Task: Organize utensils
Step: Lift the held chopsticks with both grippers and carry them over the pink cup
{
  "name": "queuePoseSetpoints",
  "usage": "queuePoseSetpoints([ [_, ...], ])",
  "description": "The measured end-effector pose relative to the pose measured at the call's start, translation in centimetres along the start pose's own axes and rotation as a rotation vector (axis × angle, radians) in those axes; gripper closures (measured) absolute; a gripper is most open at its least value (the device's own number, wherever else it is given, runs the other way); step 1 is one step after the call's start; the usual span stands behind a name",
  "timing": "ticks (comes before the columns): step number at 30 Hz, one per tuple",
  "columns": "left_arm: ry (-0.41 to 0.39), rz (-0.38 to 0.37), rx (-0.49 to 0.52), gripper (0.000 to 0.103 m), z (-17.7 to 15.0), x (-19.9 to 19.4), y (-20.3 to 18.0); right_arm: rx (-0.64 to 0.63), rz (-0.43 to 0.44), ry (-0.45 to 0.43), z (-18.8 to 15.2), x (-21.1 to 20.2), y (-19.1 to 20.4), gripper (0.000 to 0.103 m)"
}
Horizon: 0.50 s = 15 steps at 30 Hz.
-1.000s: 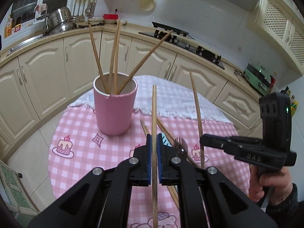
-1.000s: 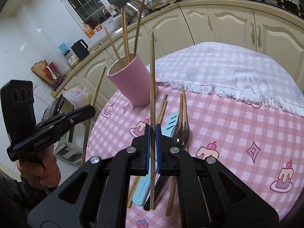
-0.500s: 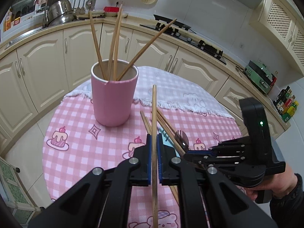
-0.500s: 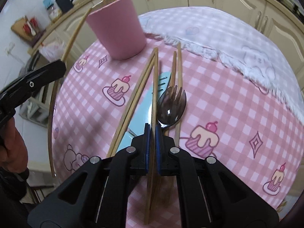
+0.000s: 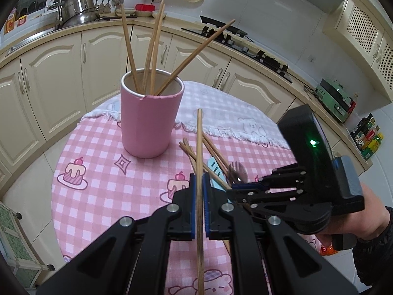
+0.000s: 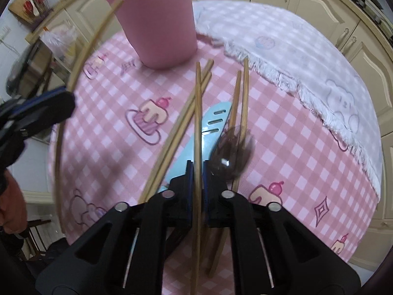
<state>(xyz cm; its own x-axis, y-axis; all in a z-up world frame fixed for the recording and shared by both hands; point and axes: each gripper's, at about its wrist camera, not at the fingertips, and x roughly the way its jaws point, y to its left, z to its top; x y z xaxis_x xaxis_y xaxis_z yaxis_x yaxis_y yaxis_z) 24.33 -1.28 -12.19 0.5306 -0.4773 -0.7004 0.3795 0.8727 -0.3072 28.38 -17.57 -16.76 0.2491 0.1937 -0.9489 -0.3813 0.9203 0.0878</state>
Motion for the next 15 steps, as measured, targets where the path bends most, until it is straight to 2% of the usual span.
queuePoseSetpoints([
  [4, 0.0, 0.002, -0.006, 0.098, 0.0, 0.0, 0.2, -0.041, -0.01, -0.004, 0.4, 0.2, 0.4, 0.084],
  [5, 0.001, 0.003, -0.009, 0.098, 0.0, 0.0, 0.3, -0.047, -0.006, -0.007, 0.6, 0.3, 0.7, 0.088],
  [6, 0.001, 0.004, -0.011, 0.098, -0.1, 0.0, 0.3, -0.046, -0.007, -0.014, 0.7, 0.2, 0.9, 0.096],
  [7, 0.002, 0.004, -0.013, 0.098, 0.0, 0.0, 0.4, -0.046, -0.009, -0.02, 0.5, 0.1, 0.9, 0.096],
  [12, -0.003, 0.007, -0.011, 0.098, 0.2, -0.1, 0.3, -0.006, 0.034, -0.062, -0.9, -0.6, -0.4, 0.096],
  [15, -0.017, 0.004, -0.007, 0.098, 0.5, -0.4, 0.1, 0.047, 0.09, -0.129, -1.7, -2.0, -1.9, 0.096],
])
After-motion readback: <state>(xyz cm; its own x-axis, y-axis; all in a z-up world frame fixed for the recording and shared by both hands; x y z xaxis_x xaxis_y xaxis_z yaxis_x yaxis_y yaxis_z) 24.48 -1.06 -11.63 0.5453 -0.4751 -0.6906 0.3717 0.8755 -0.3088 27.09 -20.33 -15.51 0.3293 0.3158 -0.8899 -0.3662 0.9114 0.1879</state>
